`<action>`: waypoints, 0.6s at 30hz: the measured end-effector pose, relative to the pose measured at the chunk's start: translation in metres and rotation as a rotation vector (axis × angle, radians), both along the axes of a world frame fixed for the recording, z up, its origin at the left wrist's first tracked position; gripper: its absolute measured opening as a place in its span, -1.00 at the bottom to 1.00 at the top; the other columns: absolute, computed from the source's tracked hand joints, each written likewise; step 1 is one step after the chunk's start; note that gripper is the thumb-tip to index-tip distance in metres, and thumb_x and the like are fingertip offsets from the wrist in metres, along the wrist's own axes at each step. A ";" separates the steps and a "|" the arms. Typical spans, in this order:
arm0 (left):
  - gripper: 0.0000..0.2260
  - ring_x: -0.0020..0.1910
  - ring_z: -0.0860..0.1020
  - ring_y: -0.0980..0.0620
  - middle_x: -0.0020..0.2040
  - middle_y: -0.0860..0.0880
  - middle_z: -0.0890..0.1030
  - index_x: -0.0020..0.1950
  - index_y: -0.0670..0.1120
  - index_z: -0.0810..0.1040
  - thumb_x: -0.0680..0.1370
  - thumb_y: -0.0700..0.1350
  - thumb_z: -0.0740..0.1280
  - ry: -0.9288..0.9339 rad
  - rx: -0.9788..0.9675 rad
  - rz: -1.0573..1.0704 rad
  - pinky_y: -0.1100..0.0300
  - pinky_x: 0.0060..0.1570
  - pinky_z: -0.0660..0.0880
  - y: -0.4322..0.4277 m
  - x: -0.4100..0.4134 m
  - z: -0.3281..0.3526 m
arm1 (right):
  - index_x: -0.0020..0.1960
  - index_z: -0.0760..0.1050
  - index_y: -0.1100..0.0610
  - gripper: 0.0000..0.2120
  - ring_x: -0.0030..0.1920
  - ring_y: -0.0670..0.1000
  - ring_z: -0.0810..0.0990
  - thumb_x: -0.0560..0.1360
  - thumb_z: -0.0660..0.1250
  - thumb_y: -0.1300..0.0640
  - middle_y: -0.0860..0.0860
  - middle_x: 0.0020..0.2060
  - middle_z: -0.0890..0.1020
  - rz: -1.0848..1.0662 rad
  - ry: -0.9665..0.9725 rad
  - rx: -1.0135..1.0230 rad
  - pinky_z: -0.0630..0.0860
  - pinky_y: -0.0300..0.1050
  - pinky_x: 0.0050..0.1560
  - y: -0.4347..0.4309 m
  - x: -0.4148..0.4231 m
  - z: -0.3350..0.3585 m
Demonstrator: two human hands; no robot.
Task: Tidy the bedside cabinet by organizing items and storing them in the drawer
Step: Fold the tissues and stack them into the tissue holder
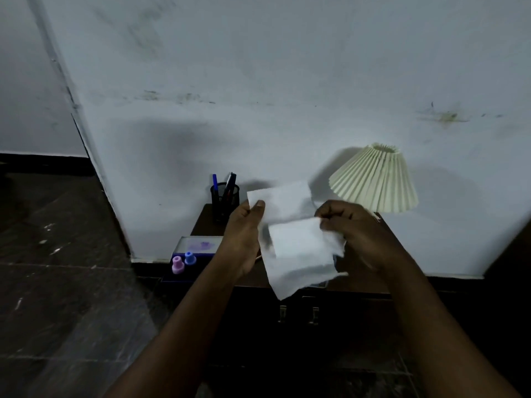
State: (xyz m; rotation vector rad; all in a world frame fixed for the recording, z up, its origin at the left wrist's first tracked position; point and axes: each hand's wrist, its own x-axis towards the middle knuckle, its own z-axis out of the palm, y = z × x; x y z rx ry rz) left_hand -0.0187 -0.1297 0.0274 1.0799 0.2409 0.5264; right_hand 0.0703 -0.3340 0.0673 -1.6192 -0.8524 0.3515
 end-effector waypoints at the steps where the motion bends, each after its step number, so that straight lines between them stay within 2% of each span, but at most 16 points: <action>1: -0.77 0.09 0.72 -0.07 0.21 -0.10 0.71 0.35 -0.02 0.57 0.71 -0.14 0.27 0.023 0.060 0.042 0.00 -0.07 0.68 -0.001 0.003 -0.002 | -0.08 0.64 0.13 -0.84 -0.23 0.03 0.61 0.51 0.32 0.32 0.04 -0.20 0.66 -0.055 0.171 0.126 0.52 -0.18 -0.30 0.004 0.004 -0.001; 2: -0.69 0.05 0.72 0.03 0.20 -0.02 0.70 0.42 0.08 0.50 0.69 -0.16 0.30 0.044 0.104 0.102 0.01 -0.09 0.68 -0.001 0.006 -0.004 | -0.04 0.63 0.15 -0.80 -0.30 0.03 0.61 0.53 0.29 0.37 0.07 -0.21 0.67 -0.101 0.313 0.212 0.48 -0.21 -0.40 0.008 0.007 -0.002; 3: -0.58 0.00 0.71 0.17 0.17 0.15 0.67 0.44 0.21 0.42 0.66 -0.18 0.34 0.057 0.148 0.186 0.03 -0.08 0.68 -0.002 0.008 -0.006 | 0.00 0.61 0.15 -0.78 -0.40 0.01 0.56 0.54 0.25 0.39 0.09 -0.25 0.66 -0.137 0.408 0.233 0.38 -0.25 -0.51 0.013 0.010 -0.003; 4: -0.49 -0.08 0.66 0.33 0.10 0.33 0.63 0.39 0.34 0.37 0.63 -0.20 0.36 0.073 0.207 0.273 0.07 -0.08 0.65 -0.003 0.009 -0.007 | 0.00 0.60 0.15 -0.76 -0.47 -0.02 0.47 0.55 0.22 0.39 0.09 -0.31 0.63 -0.162 0.476 0.218 0.25 -0.29 -0.55 0.016 0.013 -0.004; 5: -0.46 -0.13 0.62 0.40 0.00 0.44 0.59 0.32 0.42 0.35 0.61 -0.21 0.37 0.096 0.274 0.335 0.12 -0.08 0.60 -0.003 0.010 -0.009 | -0.04 0.60 0.16 -0.75 -0.48 -0.04 0.37 0.55 0.18 0.39 0.09 -0.35 0.58 -0.162 0.539 0.199 0.12 -0.30 -0.53 0.018 0.015 -0.005; 6: -0.49 -0.12 0.62 0.36 -0.06 0.44 0.59 0.26 0.40 0.38 0.61 -0.22 0.36 0.106 0.309 0.362 0.12 -0.07 0.58 -0.004 0.012 -0.011 | -0.10 0.61 0.17 -0.72 -0.47 -0.06 0.27 0.54 0.15 0.38 0.07 -0.38 0.52 -0.139 0.615 0.196 0.04 -0.27 -0.49 0.019 0.018 -0.005; 7: -0.59 -0.06 0.65 0.20 -0.07 0.35 0.63 0.22 0.30 0.47 0.62 -0.24 0.34 0.085 0.313 0.355 0.09 -0.04 0.59 -0.005 0.014 -0.012 | -0.17 0.63 0.17 -0.69 -0.45 -0.07 0.23 0.52 0.14 0.37 0.04 -0.39 0.48 -0.108 0.694 0.208 0.01 -0.25 -0.48 0.021 0.020 -0.007; 9: -0.76 0.02 0.63 -0.01 0.00 0.10 0.69 0.09 0.05 0.63 0.64 -0.28 0.29 0.038 0.267 0.307 0.04 0.02 0.56 -0.008 0.016 -0.012 | -0.17 0.63 0.18 -0.77 -0.47 -0.10 0.27 0.43 0.20 0.34 0.06 -0.36 0.48 -0.075 0.811 0.250 0.05 -0.27 -0.53 0.023 0.022 -0.012; 10: -0.77 0.03 0.64 -0.03 0.03 0.03 0.72 0.08 0.00 0.67 0.65 -0.28 0.28 0.041 0.207 0.285 0.03 0.03 0.57 -0.008 0.017 -0.012 | -0.12 0.61 0.19 -0.79 -0.47 -0.10 0.30 0.38 0.22 0.32 0.08 -0.33 0.49 -0.064 0.851 0.270 0.09 -0.29 -0.54 0.025 0.022 -0.014; 12: -0.74 0.05 0.67 0.00 0.11 0.03 0.73 0.16 0.00 0.70 0.66 -0.27 0.27 0.052 0.070 0.242 0.02 0.05 0.61 -0.005 0.019 -0.012 | -0.08 0.58 0.18 -0.77 -0.47 -0.10 0.30 0.36 0.21 0.30 0.09 -0.33 0.50 -0.028 0.926 0.315 0.08 -0.31 -0.54 0.027 0.024 -0.018; 15: -0.65 0.17 0.67 -0.01 0.14 0.10 0.73 0.13 0.01 0.74 0.66 -0.32 0.22 0.054 0.043 0.225 0.00 0.16 0.61 0.001 0.018 -0.013 | -0.22 0.60 0.15 -0.83 -0.50 -0.11 0.33 0.39 0.23 0.29 0.05 -0.40 0.48 0.025 1.026 0.348 0.07 -0.33 -0.62 0.027 0.028 -0.019; 18: -0.69 0.07 0.72 -0.06 0.12 -0.05 0.74 -0.04 -0.06 0.78 0.65 -0.30 0.27 0.048 -0.075 0.170 0.04 -0.01 0.67 0.005 0.018 -0.014 | -0.32 0.62 0.17 -0.84 -0.54 -0.12 0.36 0.36 0.29 0.27 0.03 -0.45 0.48 -0.004 1.025 0.292 0.15 -0.36 -0.69 0.026 0.029 -0.019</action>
